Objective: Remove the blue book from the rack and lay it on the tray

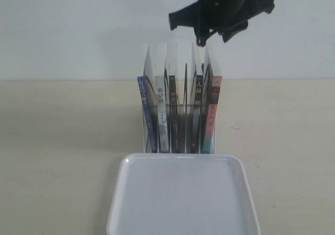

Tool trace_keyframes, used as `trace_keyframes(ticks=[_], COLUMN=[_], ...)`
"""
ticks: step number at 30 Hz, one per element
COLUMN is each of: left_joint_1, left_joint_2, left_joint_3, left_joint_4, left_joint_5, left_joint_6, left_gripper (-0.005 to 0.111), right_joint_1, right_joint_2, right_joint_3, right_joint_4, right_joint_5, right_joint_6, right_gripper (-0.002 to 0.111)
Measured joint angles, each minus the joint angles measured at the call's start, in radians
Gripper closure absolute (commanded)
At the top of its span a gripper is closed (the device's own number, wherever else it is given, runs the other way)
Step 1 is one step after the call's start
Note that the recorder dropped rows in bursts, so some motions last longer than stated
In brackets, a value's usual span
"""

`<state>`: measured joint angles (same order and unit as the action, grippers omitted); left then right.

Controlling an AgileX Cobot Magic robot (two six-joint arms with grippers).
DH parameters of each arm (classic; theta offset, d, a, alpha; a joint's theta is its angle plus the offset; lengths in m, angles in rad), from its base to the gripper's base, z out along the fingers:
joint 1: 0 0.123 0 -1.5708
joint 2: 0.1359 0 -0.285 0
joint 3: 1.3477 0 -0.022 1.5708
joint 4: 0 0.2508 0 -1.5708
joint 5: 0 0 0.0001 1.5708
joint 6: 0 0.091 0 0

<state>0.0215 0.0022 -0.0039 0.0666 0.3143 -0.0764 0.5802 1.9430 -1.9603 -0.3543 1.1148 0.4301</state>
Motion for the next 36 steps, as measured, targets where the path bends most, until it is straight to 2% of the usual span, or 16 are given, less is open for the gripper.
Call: trace_keyframes(ticks=[1,4,5,8,11,13,20,36], left_joint_1=[0.0,0.0,0.0,0.0,0.0,0.0,0.0,0.0], left_joint_2=[0.0,0.0,0.0,0.0,0.0,0.0,0.0,0.0], left_joint_3=[0.0,0.0,0.0,0.0,0.0,0.0,0.0,0.0], left_joint_4=[0.0,0.0,0.0,0.0,0.0,0.0,0.0,0.0], left_joint_5=[0.0,0.0,0.0,0.0,0.0,0.0,0.0,0.0], left_joint_6=[0.0,0.0,0.0,0.0,0.0,0.0,0.0,0.0], left_gripper=[0.101,0.101,0.101,0.101,0.101,0.101,0.101,0.101], right_joint_1=[0.0,0.0,0.0,0.0,0.0,0.0,0.013,0.03], right_joint_2=[-0.035,-0.089,-0.091,-0.079,-0.051,-0.027,0.04,0.073], right_joint_3=[0.0,-0.004,-0.004,-0.004,-0.004,-0.004,-0.004,-0.015], right_joint_4=[0.023,0.106,0.137,0.177,0.21,0.246,0.333,0.31], right_joint_5=[0.0,0.0,0.0,0.0,0.002,0.002,-0.007,-0.017], right_joint_6=[0.002,-0.007,-0.024,-0.046,-0.053,-0.062,-0.091,-0.078], right_gripper=[0.066,0.086,0.088,0.083,0.068,0.064,0.064,0.064])
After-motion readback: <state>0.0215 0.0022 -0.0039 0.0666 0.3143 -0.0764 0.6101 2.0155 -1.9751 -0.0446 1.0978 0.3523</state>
